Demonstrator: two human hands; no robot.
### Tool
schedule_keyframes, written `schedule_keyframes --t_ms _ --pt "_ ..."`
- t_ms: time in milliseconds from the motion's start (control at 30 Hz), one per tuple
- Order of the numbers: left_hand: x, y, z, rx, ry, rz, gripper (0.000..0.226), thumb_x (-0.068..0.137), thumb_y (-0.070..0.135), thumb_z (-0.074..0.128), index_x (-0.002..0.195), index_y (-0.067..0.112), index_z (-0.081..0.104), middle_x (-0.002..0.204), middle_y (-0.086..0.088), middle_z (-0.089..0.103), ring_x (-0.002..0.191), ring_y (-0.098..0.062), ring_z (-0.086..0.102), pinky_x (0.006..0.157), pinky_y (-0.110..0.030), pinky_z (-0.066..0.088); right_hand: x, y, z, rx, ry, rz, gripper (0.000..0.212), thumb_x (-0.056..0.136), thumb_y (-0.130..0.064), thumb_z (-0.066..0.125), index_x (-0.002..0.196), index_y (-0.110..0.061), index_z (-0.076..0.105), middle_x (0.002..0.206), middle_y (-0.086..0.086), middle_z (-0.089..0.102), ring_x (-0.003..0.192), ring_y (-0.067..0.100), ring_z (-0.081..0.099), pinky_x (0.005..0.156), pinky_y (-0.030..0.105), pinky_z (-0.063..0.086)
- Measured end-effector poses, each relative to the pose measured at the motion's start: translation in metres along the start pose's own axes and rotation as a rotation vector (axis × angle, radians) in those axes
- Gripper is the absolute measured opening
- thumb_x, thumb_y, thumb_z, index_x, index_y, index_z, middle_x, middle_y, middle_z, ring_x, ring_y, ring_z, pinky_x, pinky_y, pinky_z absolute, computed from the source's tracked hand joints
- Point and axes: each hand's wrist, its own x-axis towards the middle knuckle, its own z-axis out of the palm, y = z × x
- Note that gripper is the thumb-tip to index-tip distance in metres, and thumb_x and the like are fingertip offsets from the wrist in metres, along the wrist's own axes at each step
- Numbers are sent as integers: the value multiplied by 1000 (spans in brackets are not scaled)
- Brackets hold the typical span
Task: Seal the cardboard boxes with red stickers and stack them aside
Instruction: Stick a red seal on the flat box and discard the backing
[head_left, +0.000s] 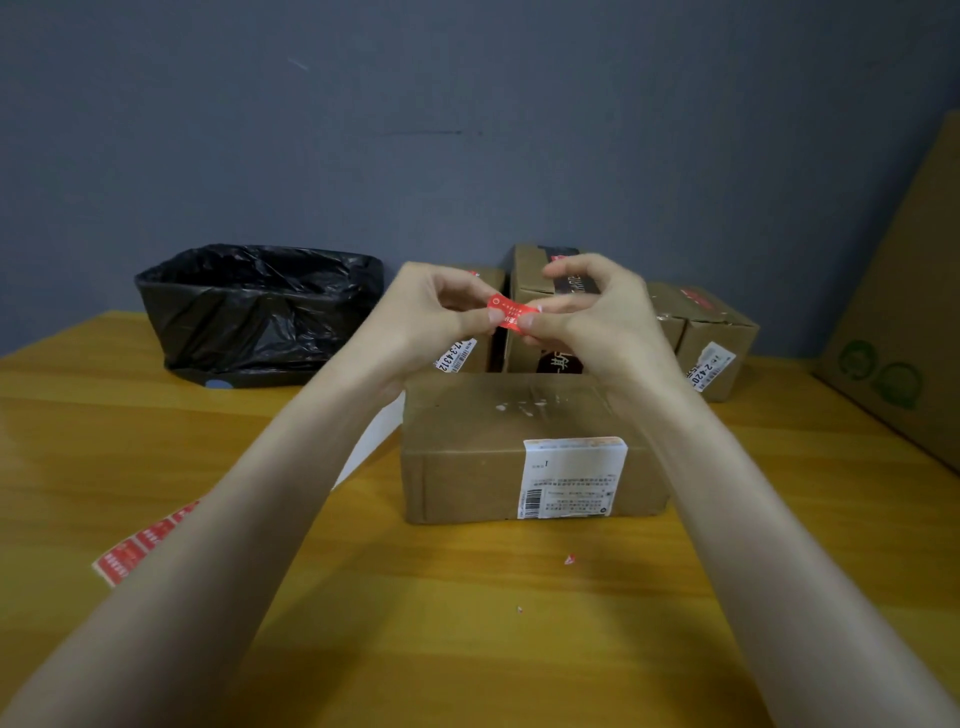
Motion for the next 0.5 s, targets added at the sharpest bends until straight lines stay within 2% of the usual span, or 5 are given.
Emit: schedule_keyframes --t_ms 100,233,300,400,500 --pt "-1 4 -5 4 -20 38 9 80 4 68 85 12 71 82 -2 70 78 -9 65 73 -12 52 1 1 -2 19 4 64 46 69 2 77 111 -5 58 107 7 59 71 18 70 67 24 58" --pt "0 3 -6 -7 -13 54 11 81 3 67 85 13 71 80 -4 70 72 -10 64 73 -17 53 1 3 -8 61 -69 48 10 71 0 76 71 -6 67 76 3 66 65 13 66 68 23 57" --pt "0 0 -4 -50 15 65 13 82 2 65 86 14 71 78 -2 70 66 -6 64 67 -15 53 3 6 -8 49 -106 28 11 72 -5 76 66 -11 68 73 1 66 71 14 65 73 26 55" --pt "1 -2 -3 -58 66 97 18 86 4 63 91 20 71 83 0 71 72 -6 67 70 -15 51 3 7 -6 -70 -183 -20 11 73 -14 77 66 -18 70 69 -7 69 76 8 64 85 28 48" --pt "2 -2 -5 -35 77 113 19 88 6 61 99 20 68 84 5 69 69 5 64 64 -7 45 1 6 -5 -129 -210 -91 12 75 -14 75 66 -19 68 70 -7 65 74 4 58 80 22 42"
